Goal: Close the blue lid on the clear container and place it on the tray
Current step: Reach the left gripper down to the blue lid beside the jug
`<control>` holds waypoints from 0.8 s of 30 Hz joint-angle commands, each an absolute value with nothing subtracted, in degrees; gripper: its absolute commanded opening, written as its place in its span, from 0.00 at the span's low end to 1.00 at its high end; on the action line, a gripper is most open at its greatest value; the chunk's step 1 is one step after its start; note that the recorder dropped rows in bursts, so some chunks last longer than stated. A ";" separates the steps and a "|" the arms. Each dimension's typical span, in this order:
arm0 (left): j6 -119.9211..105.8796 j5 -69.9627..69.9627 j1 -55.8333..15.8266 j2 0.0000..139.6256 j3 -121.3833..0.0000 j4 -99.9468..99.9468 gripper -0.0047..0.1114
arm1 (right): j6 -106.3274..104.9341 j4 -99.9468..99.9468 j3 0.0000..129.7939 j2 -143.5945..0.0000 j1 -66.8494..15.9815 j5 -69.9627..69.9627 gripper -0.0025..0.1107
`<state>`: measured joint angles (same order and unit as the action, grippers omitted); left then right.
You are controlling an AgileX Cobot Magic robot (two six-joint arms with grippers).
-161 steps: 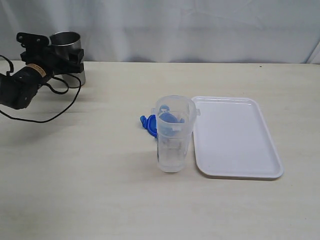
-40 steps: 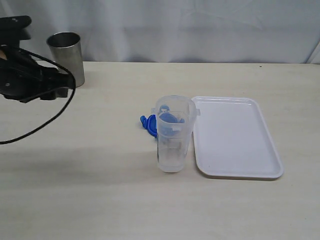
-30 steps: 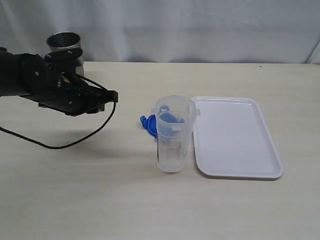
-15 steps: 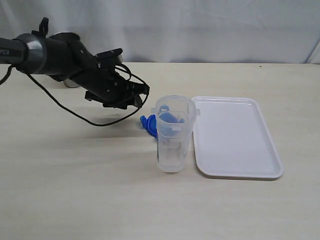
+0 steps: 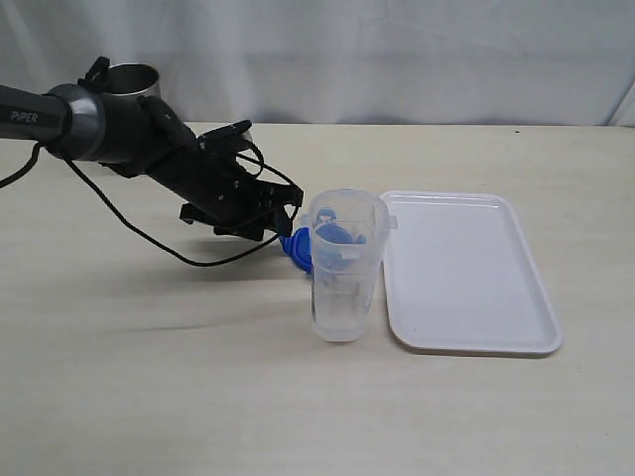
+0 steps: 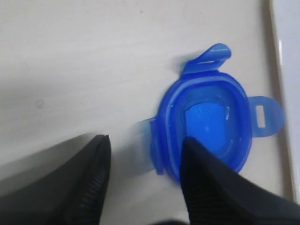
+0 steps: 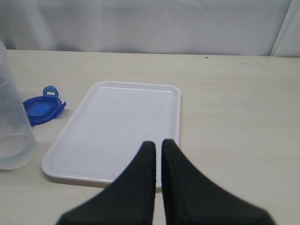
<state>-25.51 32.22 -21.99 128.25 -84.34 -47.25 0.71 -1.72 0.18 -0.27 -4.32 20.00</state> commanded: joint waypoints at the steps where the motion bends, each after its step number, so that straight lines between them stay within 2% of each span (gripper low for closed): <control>1: -28.90 32.48 -22.32 128.64 -84.82 -51.89 0.42 | 0.78 -1.74 0.00 0.00 -4.06 19.84 0.06; 16: -28.03 29.13 -24.07 130.72 -84.82 -52.15 0.42 | 0.78 -1.74 0.00 0.00 -4.06 19.84 0.06; 19: -28.03 29.03 -24.07 130.97 -84.82 -52.15 0.35 | 0.78 -1.74 0.00 0.00 -4.06 19.84 0.06; 24: -28.03 28.65 -24.07 130.97 -84.82 -52.28 0.16 | 0.78 -1.74 0.00 0.00 -4.06 19.84 0.06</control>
